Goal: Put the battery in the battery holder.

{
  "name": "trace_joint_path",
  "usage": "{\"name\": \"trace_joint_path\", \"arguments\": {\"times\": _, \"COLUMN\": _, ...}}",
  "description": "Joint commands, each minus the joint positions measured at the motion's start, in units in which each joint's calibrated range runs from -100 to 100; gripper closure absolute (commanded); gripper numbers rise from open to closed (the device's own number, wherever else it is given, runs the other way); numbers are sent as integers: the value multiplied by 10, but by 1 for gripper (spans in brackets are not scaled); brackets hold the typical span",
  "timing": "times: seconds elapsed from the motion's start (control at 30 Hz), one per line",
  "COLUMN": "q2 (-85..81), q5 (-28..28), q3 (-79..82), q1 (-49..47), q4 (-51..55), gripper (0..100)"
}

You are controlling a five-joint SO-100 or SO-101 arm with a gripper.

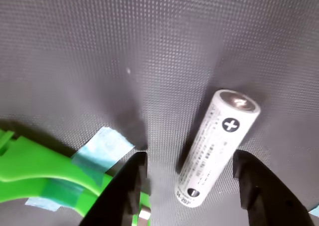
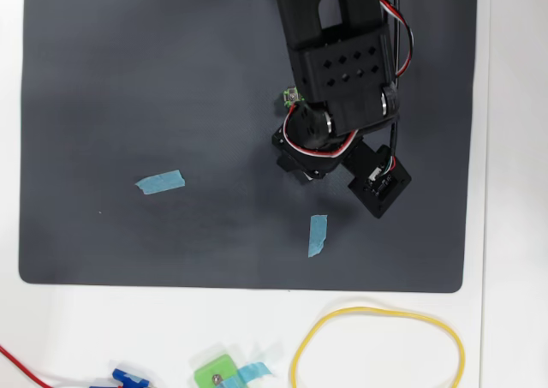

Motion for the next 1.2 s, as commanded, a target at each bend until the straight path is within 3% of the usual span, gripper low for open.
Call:
{"name": "trace_joint_path", "arguments": {"times": 0.0, "q2": -11, "q5": 2, "q3": -20, "q1": -5, "q4": -36, "gripper": 83}}
{"name": "trace_joint_path", "arguments": {"times": 1.17, "q2": 26, "q5": -3, "q3": -21, "q1": -4, "q4": -81, "gripper": 83}}
